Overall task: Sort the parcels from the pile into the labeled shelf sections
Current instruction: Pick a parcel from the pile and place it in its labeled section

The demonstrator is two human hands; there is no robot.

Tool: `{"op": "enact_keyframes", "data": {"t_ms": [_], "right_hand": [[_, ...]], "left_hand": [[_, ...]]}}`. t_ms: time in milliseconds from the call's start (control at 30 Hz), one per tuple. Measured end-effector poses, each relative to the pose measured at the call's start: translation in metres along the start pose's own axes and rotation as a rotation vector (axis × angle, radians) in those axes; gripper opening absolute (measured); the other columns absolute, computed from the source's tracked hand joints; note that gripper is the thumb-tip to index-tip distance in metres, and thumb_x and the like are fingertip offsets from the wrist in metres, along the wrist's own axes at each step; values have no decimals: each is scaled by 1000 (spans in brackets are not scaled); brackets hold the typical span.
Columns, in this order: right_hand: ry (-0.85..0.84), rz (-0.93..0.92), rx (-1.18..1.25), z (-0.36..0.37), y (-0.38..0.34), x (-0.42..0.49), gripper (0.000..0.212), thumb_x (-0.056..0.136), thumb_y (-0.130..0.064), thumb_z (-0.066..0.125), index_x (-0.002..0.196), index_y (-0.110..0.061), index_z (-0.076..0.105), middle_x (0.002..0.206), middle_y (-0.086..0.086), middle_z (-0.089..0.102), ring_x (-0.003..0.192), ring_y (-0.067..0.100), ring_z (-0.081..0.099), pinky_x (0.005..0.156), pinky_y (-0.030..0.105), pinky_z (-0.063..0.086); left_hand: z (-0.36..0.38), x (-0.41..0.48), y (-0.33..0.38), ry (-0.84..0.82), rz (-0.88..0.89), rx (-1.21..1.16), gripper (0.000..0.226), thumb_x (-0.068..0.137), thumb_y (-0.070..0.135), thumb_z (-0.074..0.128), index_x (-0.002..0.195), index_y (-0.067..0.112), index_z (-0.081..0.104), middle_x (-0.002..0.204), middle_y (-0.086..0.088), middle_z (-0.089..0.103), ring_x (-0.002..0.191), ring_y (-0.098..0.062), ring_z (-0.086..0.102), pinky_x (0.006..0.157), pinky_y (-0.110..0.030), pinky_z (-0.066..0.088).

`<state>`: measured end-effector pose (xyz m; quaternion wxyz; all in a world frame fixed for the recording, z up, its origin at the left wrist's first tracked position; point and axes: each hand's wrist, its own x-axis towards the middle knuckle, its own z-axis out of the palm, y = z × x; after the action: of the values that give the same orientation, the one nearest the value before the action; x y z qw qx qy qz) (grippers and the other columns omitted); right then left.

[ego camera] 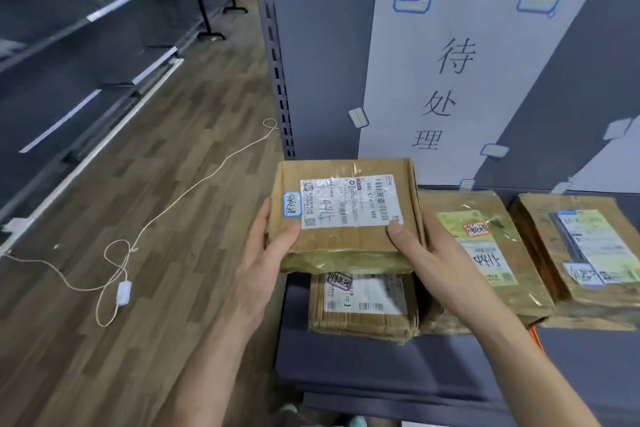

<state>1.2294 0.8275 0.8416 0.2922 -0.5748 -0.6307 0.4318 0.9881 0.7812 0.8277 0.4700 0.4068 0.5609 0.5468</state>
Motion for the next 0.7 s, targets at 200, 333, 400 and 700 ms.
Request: {"op": "enact_keyframes", "data": {"t_ms": [200, 333, 400, 700], "right_hand": [[109, 30, 60, 5, 4, 1, 57, 81, -75, 53, 134, -52, 48, 120, -37, 63, 107, -15, 59, 91, 24, 46], [169, 54, 28, 9, 2, 1, 56, 85, -72, 54, 136, -52, 47, 119, -40, 61, 107, -18, 56, 88, 20, 43], [182, 69, 19, 10, 3, 2, 51, 89, -68, 55, 136, -51, 47, 120, -37, 62, 109, -13, 58, 91, 26, 45], [214, 83, -4, 19, 6, 15, 49, 93, -68, 51, 139, -55, 41, 122, -41, 58, 112, -20, 51, 87, 13, 38]], "left_hand": [[0, 28, -11, -217, 97, -7, 47, 103, 27, 56, 149, 34, 47, 140, 8, 65, 129, -11, 61, 99, -16, 48], [-5, 40, -16, -295, 91, -6, 56, 104, 33, 58, 155, 39, 36, 146, 13, 59, 135, -8, 55, 101, -11, 43], [-7, 44, -16, -326, 91, -3, 54, 104, 37, 59, 153, 43, 38, 146, 13, 59, 135, -7, 55, 101, -9, 43], [0, 58, -20, -295, 38, 47, 36, 108, 34, 51, 143, 41, 49, 137, 14, 66, 125, -4, 62, 94, -20, 53]]}}
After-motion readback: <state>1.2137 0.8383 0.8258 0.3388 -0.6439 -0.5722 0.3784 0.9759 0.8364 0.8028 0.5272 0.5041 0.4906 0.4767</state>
